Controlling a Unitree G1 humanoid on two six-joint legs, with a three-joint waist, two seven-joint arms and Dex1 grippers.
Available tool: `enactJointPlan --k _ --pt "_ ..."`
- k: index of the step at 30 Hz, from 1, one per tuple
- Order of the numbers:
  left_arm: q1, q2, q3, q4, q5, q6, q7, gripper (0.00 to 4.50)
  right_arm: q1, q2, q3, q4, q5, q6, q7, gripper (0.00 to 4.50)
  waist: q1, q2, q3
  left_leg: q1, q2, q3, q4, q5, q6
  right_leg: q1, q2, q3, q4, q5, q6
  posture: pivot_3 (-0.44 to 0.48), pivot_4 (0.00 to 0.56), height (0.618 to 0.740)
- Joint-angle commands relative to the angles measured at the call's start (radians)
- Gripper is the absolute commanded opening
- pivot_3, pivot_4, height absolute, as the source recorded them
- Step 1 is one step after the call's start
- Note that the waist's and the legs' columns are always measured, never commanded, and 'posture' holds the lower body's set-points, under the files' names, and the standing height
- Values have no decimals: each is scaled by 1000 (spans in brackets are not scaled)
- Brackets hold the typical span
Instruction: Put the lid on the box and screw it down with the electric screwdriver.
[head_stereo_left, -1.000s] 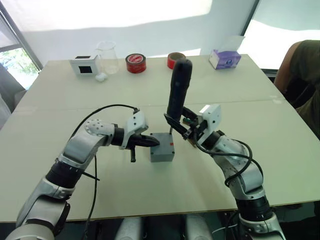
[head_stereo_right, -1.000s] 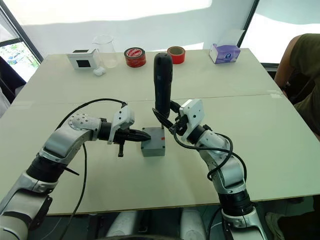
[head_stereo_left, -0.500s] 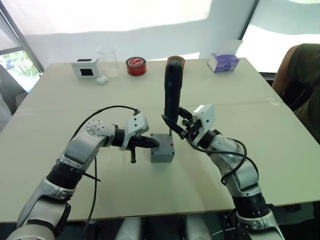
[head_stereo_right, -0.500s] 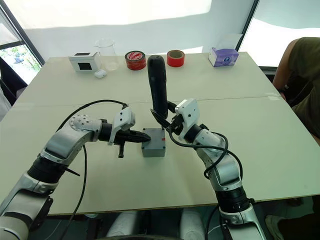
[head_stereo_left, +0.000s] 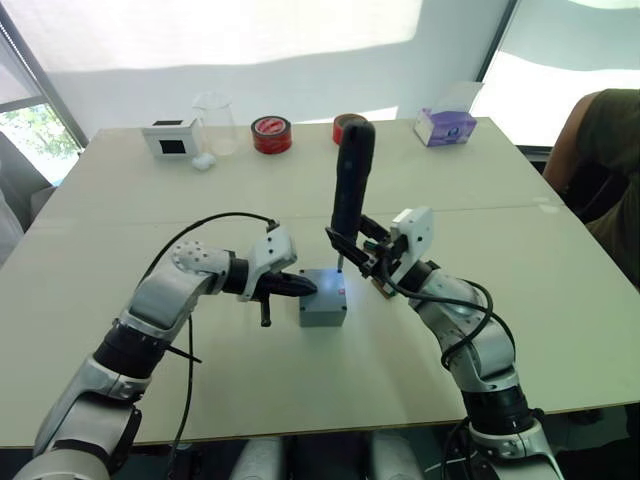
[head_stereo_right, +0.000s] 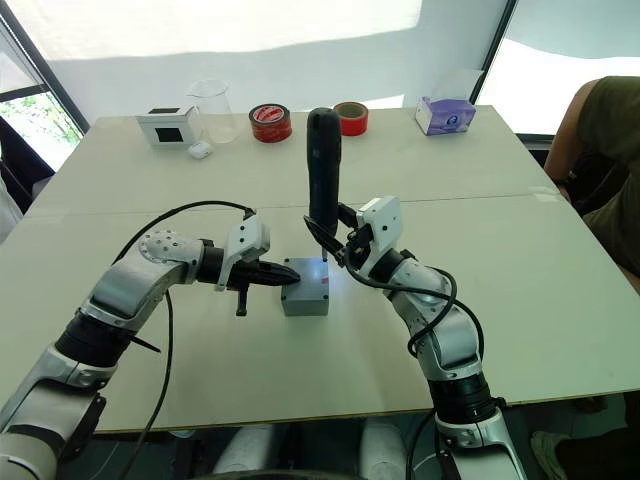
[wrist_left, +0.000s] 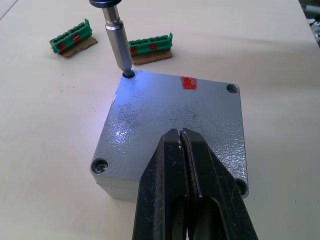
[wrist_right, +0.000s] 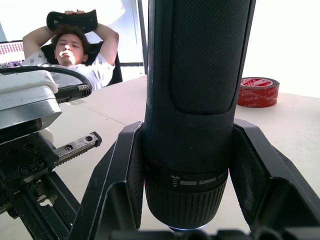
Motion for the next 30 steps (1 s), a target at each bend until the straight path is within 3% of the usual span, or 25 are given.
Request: enactJointPlan --k 1,18,21,24,26,30 --pt "5 4 0 -13 8 -4 -2 0 71 -16 44 100 -27 69 12 1789 0 0 0 0 0 0 0 0 0 0 0 0 0 0 0 0 150 740" --pt "11 2 1 -12 7 0 1 0 7 -72 26 9 -23 33 60 1789 2 0 0 -1 0 0 -2 0 0 -1 -3 0 -2 -1 -2 0 150 740" --pt "16 4 4 -14 6 1 1 0 -64 -77 -32 -76 63 110 43 1789 2 1 1 -3 0 0 -2 0 0 -3 -3 -1 -2 -1 -2 0 150 740" --pt "28 -10 26 -9 -17 2 8 0 -297 -123 -192 -194 304 299 -15 1789 2 5 7 -7 -1 0 -2 0 0 -5 -4 0 -2 -1 -3 0 150 740" --pt "25 -55 70 1 -62 31 39 0 -417 -170 -282 -187 434 414 -61 1789 3 9 12 -21 -1 0 1 2 -3 -18 -4 0 1 2 -4 0 150 740" --pt "41 -78 127 -30 -118 65 57 0 -543 -257 -440 -85 688 671 -193 1789 17 8 12 -35 0 -2 0 8 -12 -32 -2 -1 4 4 -2 0 150 740"
